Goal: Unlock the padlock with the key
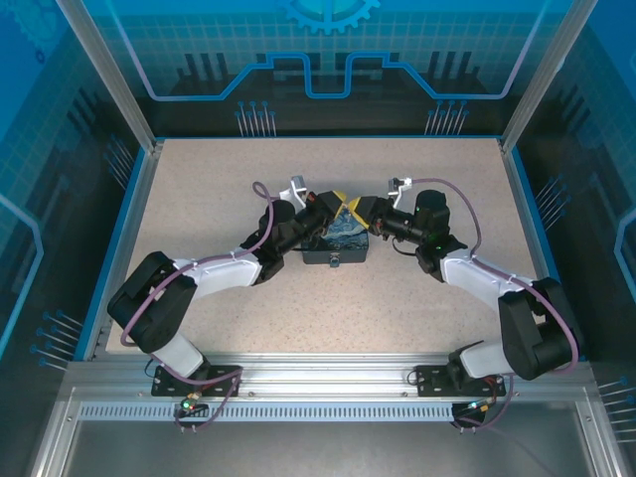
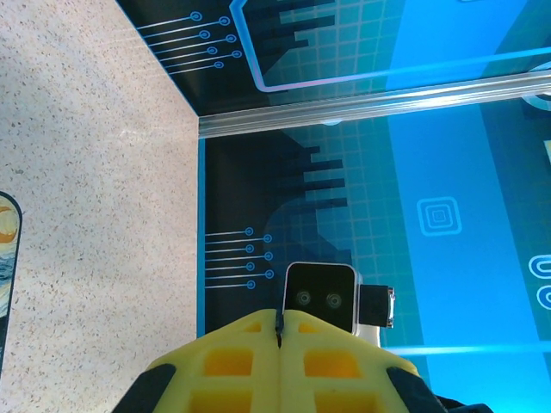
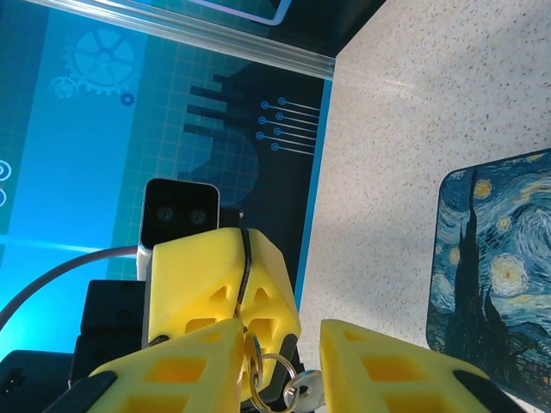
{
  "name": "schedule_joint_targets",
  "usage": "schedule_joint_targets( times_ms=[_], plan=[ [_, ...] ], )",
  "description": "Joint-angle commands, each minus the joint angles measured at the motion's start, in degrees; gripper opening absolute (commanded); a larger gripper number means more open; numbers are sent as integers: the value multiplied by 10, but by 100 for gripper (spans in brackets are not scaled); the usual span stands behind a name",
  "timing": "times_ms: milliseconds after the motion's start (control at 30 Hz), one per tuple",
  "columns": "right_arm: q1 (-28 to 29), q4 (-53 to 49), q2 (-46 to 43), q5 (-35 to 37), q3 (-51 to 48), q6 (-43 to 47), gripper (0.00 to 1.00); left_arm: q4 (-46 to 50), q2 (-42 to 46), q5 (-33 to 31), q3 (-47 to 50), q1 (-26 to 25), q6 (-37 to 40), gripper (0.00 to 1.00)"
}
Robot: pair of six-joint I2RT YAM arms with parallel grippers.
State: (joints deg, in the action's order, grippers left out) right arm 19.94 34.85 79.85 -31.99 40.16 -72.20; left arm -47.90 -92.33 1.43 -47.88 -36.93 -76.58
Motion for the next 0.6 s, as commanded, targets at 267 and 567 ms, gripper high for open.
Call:
schedule_joint_targets(
  times_ms=[267,567],
  plan=[
    [9,3,-3,-10,12,13,23,-21,-1,-1,-19,-10,0,0],
    [10,-3,-7,-14,15,15,13,-21,-6,-5,-19,-14,2,0]
  ],
)
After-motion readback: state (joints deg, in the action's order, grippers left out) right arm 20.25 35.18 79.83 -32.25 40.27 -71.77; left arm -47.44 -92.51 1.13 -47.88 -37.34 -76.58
